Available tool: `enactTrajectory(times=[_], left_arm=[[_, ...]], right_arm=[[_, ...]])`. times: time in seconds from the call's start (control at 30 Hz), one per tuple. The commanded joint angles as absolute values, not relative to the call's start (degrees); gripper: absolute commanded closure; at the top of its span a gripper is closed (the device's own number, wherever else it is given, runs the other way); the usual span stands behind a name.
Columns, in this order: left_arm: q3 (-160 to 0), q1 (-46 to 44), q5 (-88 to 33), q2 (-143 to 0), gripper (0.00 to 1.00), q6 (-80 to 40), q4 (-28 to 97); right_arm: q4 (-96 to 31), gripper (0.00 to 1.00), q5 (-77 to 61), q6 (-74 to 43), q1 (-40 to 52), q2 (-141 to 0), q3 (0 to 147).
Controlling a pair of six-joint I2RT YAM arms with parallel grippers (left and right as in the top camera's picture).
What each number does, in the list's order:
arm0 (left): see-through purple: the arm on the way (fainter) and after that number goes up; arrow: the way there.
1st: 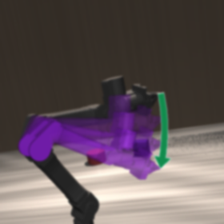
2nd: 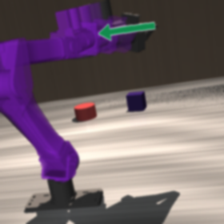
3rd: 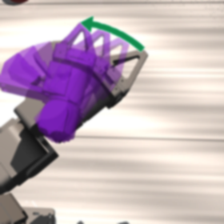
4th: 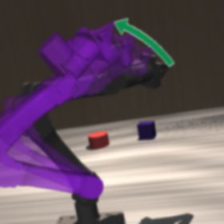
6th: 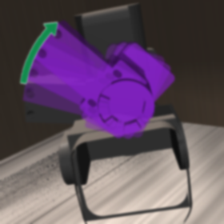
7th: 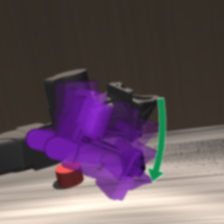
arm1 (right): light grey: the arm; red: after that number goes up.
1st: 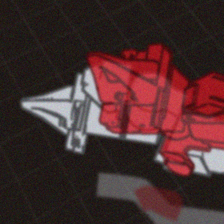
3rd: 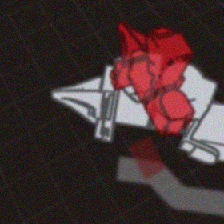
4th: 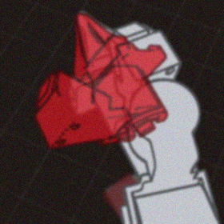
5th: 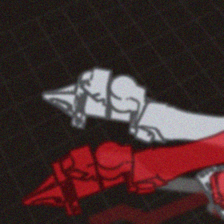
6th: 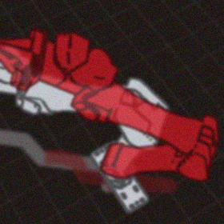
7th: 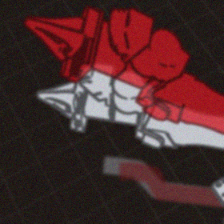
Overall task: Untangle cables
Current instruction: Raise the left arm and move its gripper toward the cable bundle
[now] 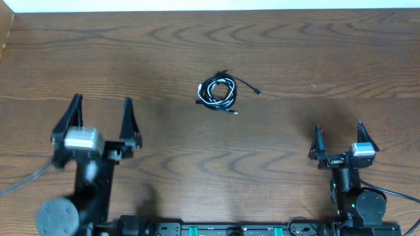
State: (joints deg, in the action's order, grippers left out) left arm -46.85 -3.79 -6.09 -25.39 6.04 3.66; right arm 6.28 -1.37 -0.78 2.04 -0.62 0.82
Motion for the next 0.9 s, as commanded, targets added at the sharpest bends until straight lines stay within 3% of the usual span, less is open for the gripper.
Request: enactTrajectory(times=[0.0, 0.27, 0.43, 0.77, 0.8, 0.87], left_arm=[[-58.6, -3.6, -7.6, -32.9, 0.16, 6.2, 11.9], [-88.1, -3.6, -10.2, -55.3, 0.16, 6.1, 45.0], [-99.1, -3.6, -15.8, -68.8, 0.16, 6.0, 61.3], [-99.7, -3.6, -31.2, -84.3, 0.17, 3.8, 56.1], [-99.6, -3.6, -32.5, -85.7, 0.24, 2.8, 54.7], [-99.6, -3.6, -32.6, -88.8, 0.67, 0.3, 52.2]], right_arm=[[6.7, 0.01, -1.3, -1.3, 1.8, -0.6, 5.1], [6.1, 0.01, 0.5, -1.2, 1.8, -9.4, 20.9], [-1.4, 0.01, 0.5, 2.0, 1.8, -20.9, 34.9], [-32.7, 0.01, -2.1, 7.4, 1.8, -44.8, 66.0], [-35.4, 0.01, -2.1, 7.4, 1.8, -46.5, 68.2], [-41.1, 0.01, -2.1, 7.4, 1.8, -50.2, 72.6]])
